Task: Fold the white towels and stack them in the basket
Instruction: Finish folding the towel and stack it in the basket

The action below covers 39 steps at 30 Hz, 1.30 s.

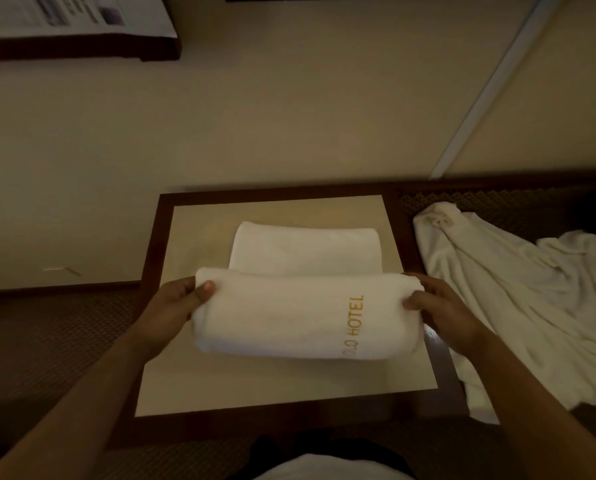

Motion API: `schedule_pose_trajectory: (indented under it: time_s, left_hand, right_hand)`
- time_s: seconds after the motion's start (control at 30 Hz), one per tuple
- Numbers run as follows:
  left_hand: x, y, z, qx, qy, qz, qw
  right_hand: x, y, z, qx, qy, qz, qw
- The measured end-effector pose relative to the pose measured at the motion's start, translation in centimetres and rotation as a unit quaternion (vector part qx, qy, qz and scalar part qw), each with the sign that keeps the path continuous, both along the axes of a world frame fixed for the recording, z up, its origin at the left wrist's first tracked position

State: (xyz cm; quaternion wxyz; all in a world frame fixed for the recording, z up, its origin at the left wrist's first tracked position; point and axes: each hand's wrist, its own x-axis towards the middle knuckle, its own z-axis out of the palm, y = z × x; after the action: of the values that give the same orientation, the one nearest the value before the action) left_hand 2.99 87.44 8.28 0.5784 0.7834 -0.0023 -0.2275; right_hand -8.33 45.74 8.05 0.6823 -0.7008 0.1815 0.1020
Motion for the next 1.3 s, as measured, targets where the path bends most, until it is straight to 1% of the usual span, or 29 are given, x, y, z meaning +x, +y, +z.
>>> schedule_pose_trajectory:
  time_s: [0.1,0.17,0.27,0.33,0.37,0.4,0.43,0.5,0.53,0.57,0.6,0.63,0.67,0.7,0.77,0.83,0.9,0.93,1.0,1.03,1.07,1.1,1.13,1.17,1.2,1.23,1.3]
  left_hand:
    - [1.0,-0.8,-0.6,-0.012,0.003,0.035,0.999]
    - [2.4,-1.9,-0.6,0.01,-0.02,0.061,0.998]
    - [6.1,-4.3,-0.7,0.056,-0.072,0.108,0.99]
    - [8.8,-5.8,-1.4,0.03,-0.07,0.156,0.985]
    - [9.9,-6.5,-2.1,0.032,-0.063,0.169,0.983]
    - [10.4,-7.1,-2.7,0.065,-0.068,0.166,0.982]
    - [10.4,-7.8,-3.3,0.128,-0.084,0.15,0.977]
    - [9.2,-8.8,-3.9,0.233,-0.15,0.11,0.955]
    - [8.1,-9.2,-4.3,0.265,-0.188,0.076,0.943]
    - [7.1,-9.3,-5.0,0.298,-0.211,0.026,0.931]
    - [5.8,-9.2,-5.3,0.345,-0.208,-0.026,0.915]
    - [4.8,-8.8,-6.2,0.383,-0.182,-0.069,0.903]
    - [3.9,-8.1,-7.0,0.41,-0.159,-0.094,0.893]
    - [3.2,-7.1,-7.8,0.426,-0.143,-0.099,0.888]
    - [2.8,-5.2,-8.4,0.452,-0.142,-0.073,0.878]
    - [3.2,-4.4,-8.5,0.466,-0.166,-0.003,0.869]
    - [3.3,-4.7,-7.7,0.441,-0.209,0.093,0.868]
    - [3.1,-5.0,-7.2,0.425,-0.237,0.128,0.864]
    - [2.3,-5.6,-6.6,0.394,-0.291,0.155,0.858]
    - [1.6,-5.7,-6.6,0.373,-0.306,0.161,0.861]
    - [0.9,-5.8,-6.7,0.342,-0.308,0.172,0.871]
    - [0.1,-5.9,-6.7,0.301,-0.293,0.192,0.887]
    - [-0.7,-6.0,-6.7,0.248,-0.254,0.221,0.908]
    - [-1.6,-6.2,-6.6,0.199,-0.192,0.25,0.928]
    - [-2.6,-6.3,-6.5,0.164,-0.119,0.264,0.943]
    - [-3.5,-6.5,-6.5,0.137,-0.041,0.257,0.956]
    - [-5.1,-6.5,-6.8,0.07,0.109,0.208,0.969]
  right_hand:
    - [1.0,0.6,0.0,0.021,0.012,-0.048,0.999]
    - [2.3,0.9,0.0,0.043,0.0,-0.094,0.995]
    - [5.5,1.2,-0.7,0.003,-0.04,-0.174,0.984]
    - [7.9,1.4,-1.7,-0.018,-0.038,-0.218,0.975]
    - [9.1,1.4,-2.5,-0.037,-0.019,-0.222,0.974]
    - [9.9,1.4,-3.4,-0.091,0.009,-0.208,0.974]
    - [10.4,1.3,-4.2,-0.177,0.037,-0.175,0.968]
    - [10.9,1.3,-5.4,-0.357,0.057,-0.098,0.927]
    - [10.9,1.3,-5.8,-0.416,0.055,-0.051,0.906]
    - [10.7,1.4,-5.8,-0.454,0.058,0.005,0.889]
    - [10.5,1.4,-6.2,-0.476,0.071,0.066,0.874]
    - [10.0,1.3,-6.4,-0.49,0.089,0.118,0.859]
    - [9.4,1.2,-6.7,-0.496,0.103,0.142,0.85]
    - [8.8,0.9,-6.8,-0.502,0.109,0.145,0.846]
    - [7.7,0.9,-6.9,-0.504,0.123,0.139,0.843]
    - [6.8,1.4,-6.8,-0.49,0.129,0.148,0.849]
    - [6.3,2.4,-5.6,-0.454,0.142,0.179,0.861]
    - [6.2,2.9,-4.6,-0.437,0.162,0.21,0.86]
    - [6.5,3.2,-2.3,-0.416,0.204,0.292,0.837]
    - [6.9,3.4,-1.2,-0.423,0.198,0.315,0.826]
    - [7.5,3.8,-0.1,-0.443,0.175,0.304,0.825]
    - [8.1,4.0,0.3,-0.479,0.128,0.255,0.83]
    - [8.8,4.3,0.2,-0.506,0.076,0.188,0.838]
    - [9.3,4.5,-0.5,-0.502,0.045,0.128,0.854]
    - [9.8,5.0,-1.2,-0.482,0.045,0.106,0.868]
    - [10.0,5.6,-2.0,-0.453,0.073,0.126,0.88]
    - [9.6,6.4,-4.4,-0.415,0.126,0.159,0.887]
